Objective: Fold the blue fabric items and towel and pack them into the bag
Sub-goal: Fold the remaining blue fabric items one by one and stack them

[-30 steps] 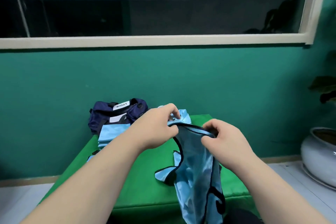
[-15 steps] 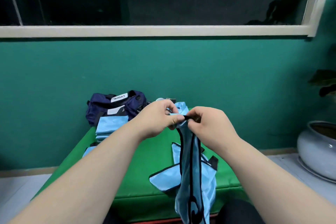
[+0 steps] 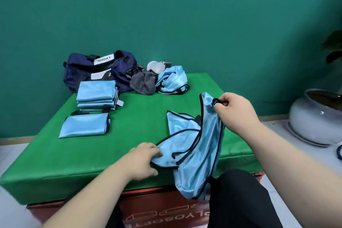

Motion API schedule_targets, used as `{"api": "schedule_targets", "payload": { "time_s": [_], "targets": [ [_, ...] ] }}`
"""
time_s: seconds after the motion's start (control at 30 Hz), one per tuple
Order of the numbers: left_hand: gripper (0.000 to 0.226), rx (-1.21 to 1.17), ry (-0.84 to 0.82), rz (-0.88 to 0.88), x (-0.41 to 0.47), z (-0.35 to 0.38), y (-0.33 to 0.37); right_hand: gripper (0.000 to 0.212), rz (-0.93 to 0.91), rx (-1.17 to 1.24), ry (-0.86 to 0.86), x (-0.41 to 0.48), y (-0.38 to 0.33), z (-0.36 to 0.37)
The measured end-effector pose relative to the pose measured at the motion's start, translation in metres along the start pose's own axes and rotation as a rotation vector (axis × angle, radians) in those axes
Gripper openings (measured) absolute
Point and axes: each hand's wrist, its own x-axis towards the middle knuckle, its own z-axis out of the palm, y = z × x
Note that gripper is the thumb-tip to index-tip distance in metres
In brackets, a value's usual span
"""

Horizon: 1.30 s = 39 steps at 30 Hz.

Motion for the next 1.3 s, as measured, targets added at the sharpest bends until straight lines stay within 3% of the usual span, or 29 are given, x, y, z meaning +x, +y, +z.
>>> {"api": "schedule_targets", "payload": {
  "time_s": [0.1, 0.17, 0.37, 0.53, 0.8, 0.93, 1.03, 1.3],
  "targets": [
    [0.069, 0.102, 0.095, 0.043, 0.007, 0.022, -0.007, 0.010, 0.018, 0.021, -0.003, 0.002, 0.009, 0.006],
    [0.062, 0.123, 0.199, 0.060, 0.010, 0.030, -0.012, 0.003, 0.011, 0.057, -0.006, 0.003, 0.012, 0.006],
    [0.029, -0.013, 0.424, 0.024, 0.008, 0.024, -0.026, 0.011, 0.065, 0.185, 0.018, 0.015, 0.019, -0.006],
    [0.028, -0.397, 0.606, -0.078, -0.006, -0.048, -0.024, 0.006, 0.148, 0.458, 0.079, 0.026, 0.013, -0.024],
    [0.030, -0.479, 0.844, -0.070, -0.039, -0.202, -0.003, 0.003, 0.060, 0.771, 0.152, 0.039, -0.021, -0.083],
    [0.019, -0.373, 0.800, -0.091, -0.069, -0.272, 0.025, 0.015, -0.026, 0.660, 0.195, 0.046, -0.035, -0.118],
    [0.006, -0.147, 0.697, -0.092, -0.101, -0.314, 0.040, 0.007, -0.091, 0.644, 0.243, 0.048, -0.052, -0.148],
    [0.012, 0.060, 0.655, -0.108, -0.184, -0.390, 0.081, 0.003, -0.234, 0.508, 0.357, 0.038, -0.092, -0.224]
  ]
}}
